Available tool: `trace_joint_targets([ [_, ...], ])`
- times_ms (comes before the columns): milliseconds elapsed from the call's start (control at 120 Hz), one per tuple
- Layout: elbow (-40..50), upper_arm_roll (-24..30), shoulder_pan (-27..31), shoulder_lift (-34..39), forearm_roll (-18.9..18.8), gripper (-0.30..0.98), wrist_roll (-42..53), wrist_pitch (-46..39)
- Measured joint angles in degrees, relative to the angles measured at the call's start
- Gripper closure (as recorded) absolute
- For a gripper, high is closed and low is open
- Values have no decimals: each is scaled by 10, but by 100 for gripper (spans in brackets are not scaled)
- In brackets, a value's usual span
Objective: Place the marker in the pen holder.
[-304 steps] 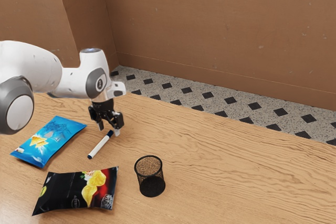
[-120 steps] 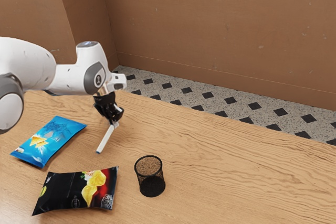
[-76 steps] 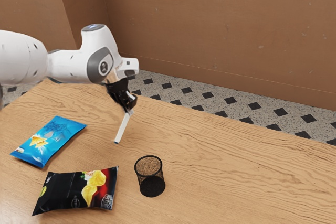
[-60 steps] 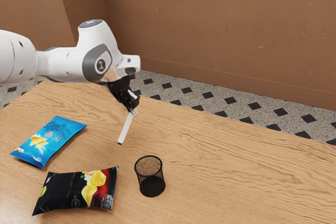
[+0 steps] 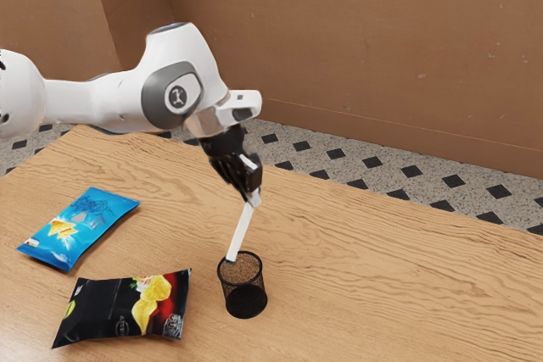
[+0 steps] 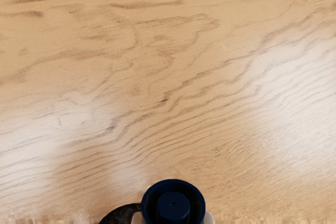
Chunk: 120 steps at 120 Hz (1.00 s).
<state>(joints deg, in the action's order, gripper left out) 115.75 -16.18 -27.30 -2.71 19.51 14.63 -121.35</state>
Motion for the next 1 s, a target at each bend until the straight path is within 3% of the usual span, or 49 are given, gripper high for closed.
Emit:
trace_joint_targets([
  [508, 12, 15, 5, -27, 8, 71, -54, -21],
  [1000, 31, 36, -2, -14, -46, 71, -78, -74],
])
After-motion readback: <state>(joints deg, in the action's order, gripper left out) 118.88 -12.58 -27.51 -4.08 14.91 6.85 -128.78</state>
